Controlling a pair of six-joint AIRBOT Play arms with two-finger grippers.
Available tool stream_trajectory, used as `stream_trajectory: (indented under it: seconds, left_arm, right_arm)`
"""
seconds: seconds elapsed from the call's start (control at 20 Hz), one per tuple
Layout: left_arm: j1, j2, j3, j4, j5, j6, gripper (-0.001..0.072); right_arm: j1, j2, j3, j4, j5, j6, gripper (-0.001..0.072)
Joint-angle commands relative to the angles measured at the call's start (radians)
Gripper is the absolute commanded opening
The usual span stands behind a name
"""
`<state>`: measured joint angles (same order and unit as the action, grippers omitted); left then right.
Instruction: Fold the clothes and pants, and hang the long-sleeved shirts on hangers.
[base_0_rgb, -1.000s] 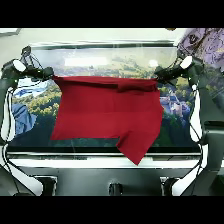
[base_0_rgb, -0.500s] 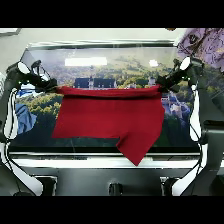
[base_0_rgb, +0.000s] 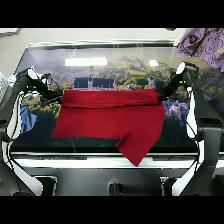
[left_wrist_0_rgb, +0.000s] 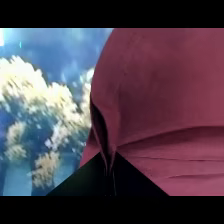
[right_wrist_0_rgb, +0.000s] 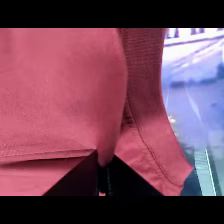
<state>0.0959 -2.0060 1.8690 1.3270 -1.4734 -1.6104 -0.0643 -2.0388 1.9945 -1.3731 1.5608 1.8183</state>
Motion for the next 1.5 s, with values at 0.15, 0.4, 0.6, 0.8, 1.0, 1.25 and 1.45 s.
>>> stream_trajectory:
  seconds: [0.15,0.4,0.6,0.8,1.0,1.25,1.45]
  left_arm:
    - [-0.003,0.001,0.005,-0.005,-0.027,-0.035,0.0611]
    - [0.090,0.131,0.069,-0.014,-0.029,-0.039,0.0617]
    - [0.272,0.336,-0.095,-0.018,-0.026,-0.040,0.0617]
    - [0.431,0.553,-0.500,-0.192,0.106,-0.025,0.0617]
    - [0.470,0.642,-0.780,-0.385,0.180,0.074,0.0616]
    - [0.429,0.639,-0.833,-0.389,0.185,0.078,0.0616]
    - [0.426,0.639,-0.833,-0.385,0.192,0.078,0.0616]
  right_arm:
    - [0.001,-0.024,0.000,0.017,0.028,-0.050,0.0505]
    - [-0.036,0.123,-0.001,0.008,0.082,-0.220,0.0540]
    - [-0.222,0.368,-0.291,0.209,0.035,-0.336,0.0534]
    - [-0.351,0.678,-0.880,0.319,-0.081,-0.406,0.0534]
    - [-0.342,0.906,-1.325,0.436,-0.219,-0.445,0.0534]
    - [-0.342,0.978,-1.575,0.549,-0.329,-0.492,0.0533]
    - [-0.342,0.978,-1.633,0.608,-0.386,-0.514,0.0532]
